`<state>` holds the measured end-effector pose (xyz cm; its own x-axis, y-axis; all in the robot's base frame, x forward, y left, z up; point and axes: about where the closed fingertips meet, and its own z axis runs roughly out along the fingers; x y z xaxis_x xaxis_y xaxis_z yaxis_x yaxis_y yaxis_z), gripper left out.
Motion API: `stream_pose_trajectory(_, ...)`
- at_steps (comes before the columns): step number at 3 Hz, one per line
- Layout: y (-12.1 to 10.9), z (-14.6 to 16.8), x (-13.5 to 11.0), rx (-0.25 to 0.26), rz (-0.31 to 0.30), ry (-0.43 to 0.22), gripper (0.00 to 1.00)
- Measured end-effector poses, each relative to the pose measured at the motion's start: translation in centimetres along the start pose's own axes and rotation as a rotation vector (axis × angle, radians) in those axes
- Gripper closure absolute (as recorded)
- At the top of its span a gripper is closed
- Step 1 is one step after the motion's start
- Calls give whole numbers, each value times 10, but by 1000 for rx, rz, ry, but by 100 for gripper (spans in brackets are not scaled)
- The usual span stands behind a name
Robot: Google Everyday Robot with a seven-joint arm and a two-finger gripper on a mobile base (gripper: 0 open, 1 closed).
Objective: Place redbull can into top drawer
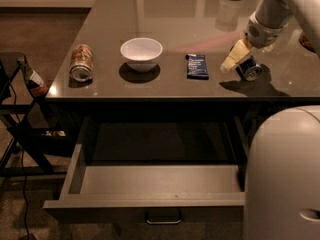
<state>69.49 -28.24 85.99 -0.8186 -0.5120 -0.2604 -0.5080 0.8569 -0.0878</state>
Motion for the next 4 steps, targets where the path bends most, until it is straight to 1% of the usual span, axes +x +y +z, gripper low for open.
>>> stream_pose_trajectory(1, -10, 10, 4, 8, 14, 18, 0)
stream_pose_trajectory(2, -15, 15, 7, 8, 14, 28, 0)
stream_pose_trajectory(3, -15, 15, 7, 8, 14, 28, 19)
stream_pose_trajectory(4, -15, 15, 7, 8, 14, 28, 43)
